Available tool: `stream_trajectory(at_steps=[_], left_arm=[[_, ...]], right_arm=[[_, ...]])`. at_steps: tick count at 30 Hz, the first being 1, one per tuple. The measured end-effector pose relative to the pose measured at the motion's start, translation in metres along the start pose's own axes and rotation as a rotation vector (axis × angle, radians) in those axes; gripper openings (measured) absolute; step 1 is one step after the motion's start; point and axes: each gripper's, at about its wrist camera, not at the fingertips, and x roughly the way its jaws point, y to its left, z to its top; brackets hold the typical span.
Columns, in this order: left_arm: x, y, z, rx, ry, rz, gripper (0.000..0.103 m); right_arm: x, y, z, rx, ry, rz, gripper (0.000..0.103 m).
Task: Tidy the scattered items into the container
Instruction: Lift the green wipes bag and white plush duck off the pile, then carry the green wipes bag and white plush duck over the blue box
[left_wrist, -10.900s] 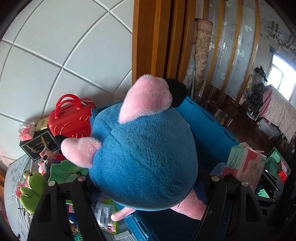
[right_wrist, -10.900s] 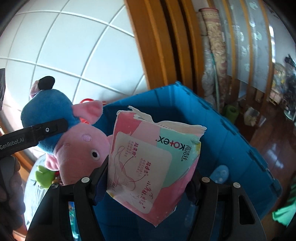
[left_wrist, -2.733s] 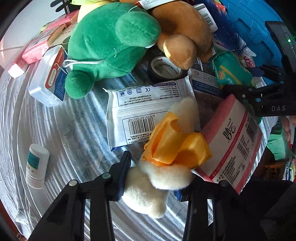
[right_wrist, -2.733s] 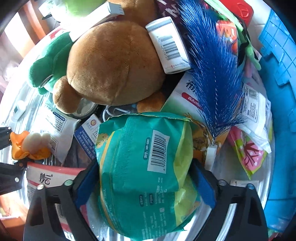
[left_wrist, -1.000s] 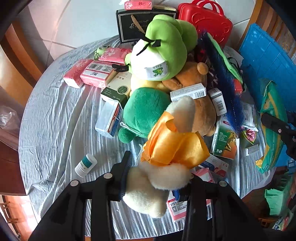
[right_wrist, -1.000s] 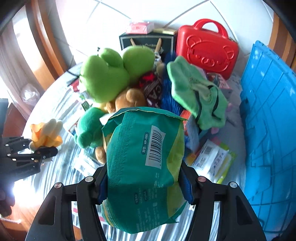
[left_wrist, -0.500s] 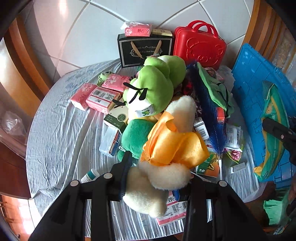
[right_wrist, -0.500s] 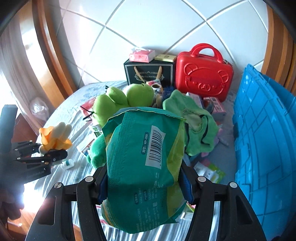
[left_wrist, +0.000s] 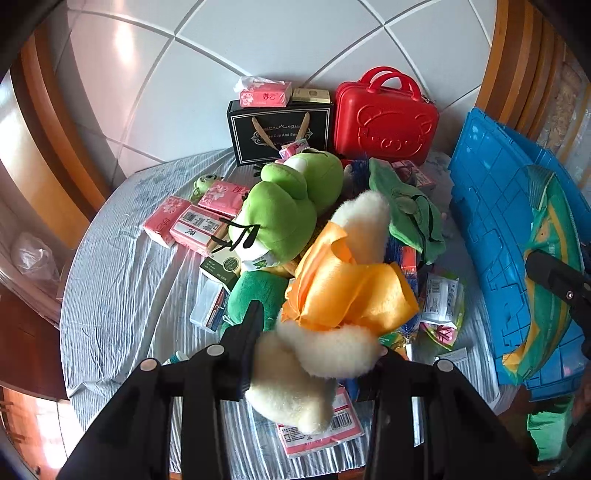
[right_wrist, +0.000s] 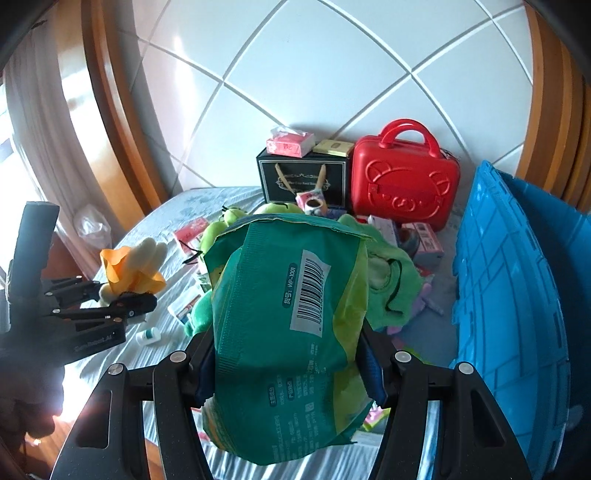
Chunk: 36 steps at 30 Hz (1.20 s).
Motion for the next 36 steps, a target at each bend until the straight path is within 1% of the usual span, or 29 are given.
stream_trajectory(at_steps=[8, 20, 36], left_arm=[[-0.012, -0.036, 0.017, 0.011, -0.037, 0.001, 0.037], [-0.029, -0.097, 0.056, 0.074, -0.098, -0.018, 0.037], [-0.049, -0.226, 0.106, 0.246, -0.178, -0.090, 0.037]], right_arm=[[-0.025, -0.026, 0.000, 0.015, -0.030, 0.004, 0.061], [-0.059, -0.083, 0.005, 0.078, -0.085, -0.039, 0.061], [-0.112, -0.168, 0.003, 0.191, -0.161, -0.095, 0.062]])
